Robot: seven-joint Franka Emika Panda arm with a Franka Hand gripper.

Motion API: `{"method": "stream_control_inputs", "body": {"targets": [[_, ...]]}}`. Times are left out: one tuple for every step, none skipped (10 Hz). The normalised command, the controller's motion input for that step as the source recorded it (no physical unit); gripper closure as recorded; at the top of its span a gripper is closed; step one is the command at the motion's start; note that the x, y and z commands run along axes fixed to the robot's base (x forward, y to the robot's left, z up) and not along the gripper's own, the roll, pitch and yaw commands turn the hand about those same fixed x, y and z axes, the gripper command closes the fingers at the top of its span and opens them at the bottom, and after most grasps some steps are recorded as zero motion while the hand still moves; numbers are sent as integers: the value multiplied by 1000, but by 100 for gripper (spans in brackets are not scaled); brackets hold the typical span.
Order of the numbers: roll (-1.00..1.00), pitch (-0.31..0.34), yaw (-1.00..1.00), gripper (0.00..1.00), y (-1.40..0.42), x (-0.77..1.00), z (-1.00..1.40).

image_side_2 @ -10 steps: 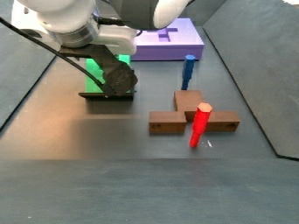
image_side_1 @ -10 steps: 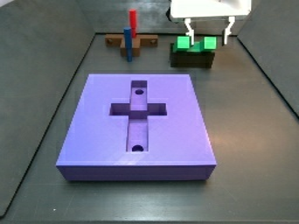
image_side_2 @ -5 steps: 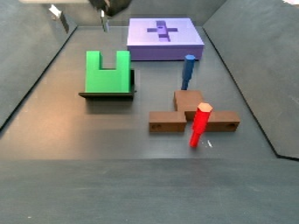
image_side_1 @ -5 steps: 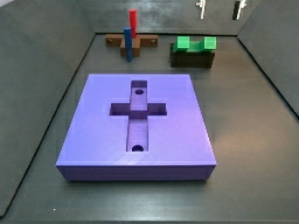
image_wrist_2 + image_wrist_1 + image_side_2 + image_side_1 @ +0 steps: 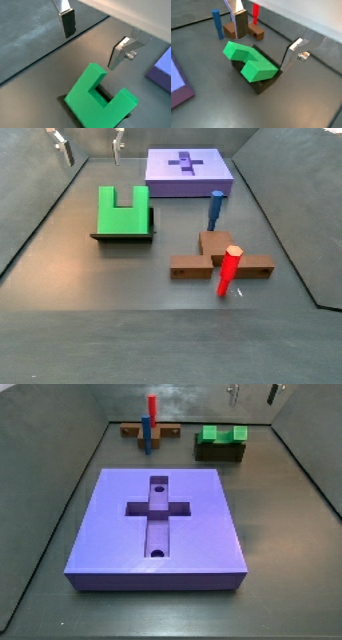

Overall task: Pick up the green object. Move up. Place the green object on the fixture. Regrasp the green object. Move to above the board. Insert the green object.
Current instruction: Regrasp the green object.

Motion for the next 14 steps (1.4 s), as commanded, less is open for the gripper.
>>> {"method": "stream_control_inputs", "body": {"targets": [[1000, 0, 66, 0, -49, 177, 31], [1000, 0, 34, 0, -86, 157, 23], [1000, 137, -34, 0, -234, 80, 51], [1000, 186, -100, 0, -243, 109, 63], [1000, 209, -120, 0, -240, 117, 40], [1000, 229, -111, 0, -257, 100, 43], [1000, 231, -97, 0, -323, 154, 0], [1000, 263, -29, 0, -317, 134, -31], [411, 100, 423, 0, 109, 6, -563], [260, 223, 729, 0, 77, 23, -514], [0, 69, 646, 0, 0, 0, -323], [0, 0, 286, 0, 0, 0, -177], [57, 0, 0, 0, 0, 0, -120], [111, 186, -11, 0, 71, 51, -329]]}}
